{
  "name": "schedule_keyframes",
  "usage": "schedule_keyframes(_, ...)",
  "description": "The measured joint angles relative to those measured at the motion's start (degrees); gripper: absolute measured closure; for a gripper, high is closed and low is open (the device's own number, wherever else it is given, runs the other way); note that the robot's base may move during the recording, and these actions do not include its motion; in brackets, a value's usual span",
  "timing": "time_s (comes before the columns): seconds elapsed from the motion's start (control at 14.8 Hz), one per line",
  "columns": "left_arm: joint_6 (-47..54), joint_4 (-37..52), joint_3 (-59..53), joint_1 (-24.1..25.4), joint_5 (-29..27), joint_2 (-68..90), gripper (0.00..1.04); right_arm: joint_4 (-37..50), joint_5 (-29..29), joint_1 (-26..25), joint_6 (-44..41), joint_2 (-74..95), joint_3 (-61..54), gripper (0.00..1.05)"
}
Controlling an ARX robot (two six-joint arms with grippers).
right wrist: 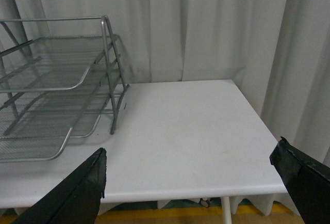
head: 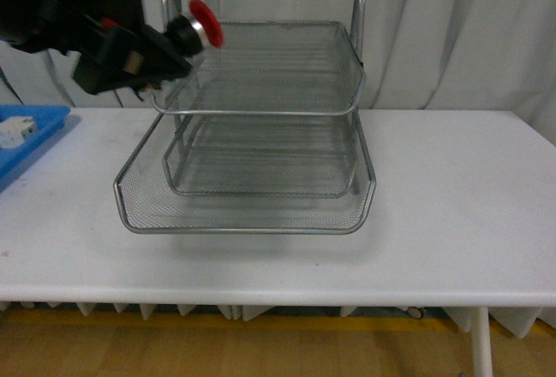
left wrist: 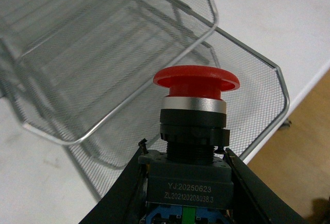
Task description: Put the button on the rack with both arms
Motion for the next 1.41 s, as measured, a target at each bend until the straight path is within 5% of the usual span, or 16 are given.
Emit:
schedule_keyframes(0.4, 6.8, -3.9, 10.6, -7.6, -1.1, 19.1, 0.69, 0.0, 0.0, 0.0, 0.0, 0.0, 0.0, 0.06)
schedule_keyframes(0.67, 2.9, -1.5, 15.0, -5.8, -6.1, 27.7, 0.68, 0.0, 0.0, 0.0, 0.0, 0.0, 0.0, 0.06)
schedule_keyframes(0.81, 2.2, -0.6, 13.4, -4.1, -5.6, 25.7, 0.41, 0.0, 0.0, 0.0, 0.0, 0.0, 0.0, 0.06)
schedule_keyframes(1.01, -1.7, -0.7, 1.4, 3.6, 4.9, 5.1, 0.05, 0.0, 0.0, 0.0, 0.0, 0.0, 0.0, 0.06)
schedule_keyframes(1.14, -9.4, 6.1, -5.6, 15.7, 12.0, -9.9, 0.07, 0.0, 0.0, 0.0, 0.0, 0.0, 0.0, 0.06)
schedule_keyframes(1.21, -15.4, 19.6, -12.2, 20.0, 3.8, -14.7, 0.12, 0.0, 0.0, 0.0, 0.0, 0.0, 0.0, 0.06)
schedule_keyframes(1.41, -24.1, 40.6, -27.8, 17.5, -13.0, -18.2, 0.39, 0.0, 0.0, 0.0, 0.0, 0.0, 0.0, 0.06)
